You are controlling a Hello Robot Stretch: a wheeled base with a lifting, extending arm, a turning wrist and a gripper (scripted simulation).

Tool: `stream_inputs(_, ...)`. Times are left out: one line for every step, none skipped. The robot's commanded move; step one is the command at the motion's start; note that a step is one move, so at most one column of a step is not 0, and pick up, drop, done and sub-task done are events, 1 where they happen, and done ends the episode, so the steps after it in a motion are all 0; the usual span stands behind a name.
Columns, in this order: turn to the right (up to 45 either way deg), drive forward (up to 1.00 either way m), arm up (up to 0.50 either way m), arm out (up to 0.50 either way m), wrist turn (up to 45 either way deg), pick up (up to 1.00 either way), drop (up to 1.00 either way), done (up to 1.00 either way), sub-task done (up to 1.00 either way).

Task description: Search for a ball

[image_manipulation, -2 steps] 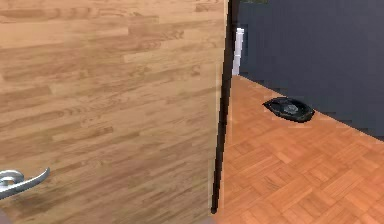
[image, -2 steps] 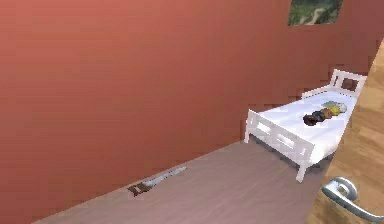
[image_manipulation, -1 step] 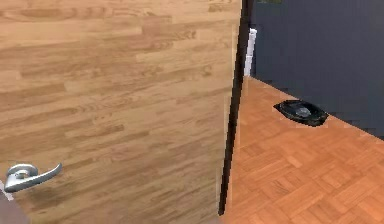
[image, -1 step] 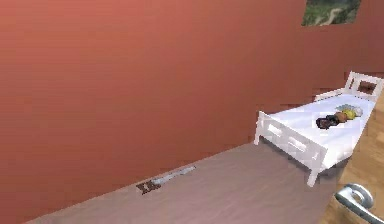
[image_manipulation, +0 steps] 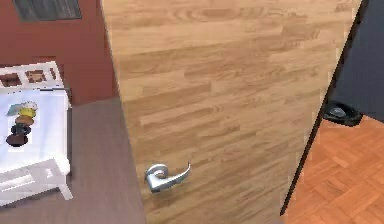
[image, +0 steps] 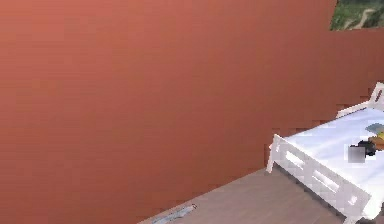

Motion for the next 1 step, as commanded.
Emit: stream_inputs(15.0,0.0,0.0,0.0,0.0,0.0,0.0,0.0,0.0)
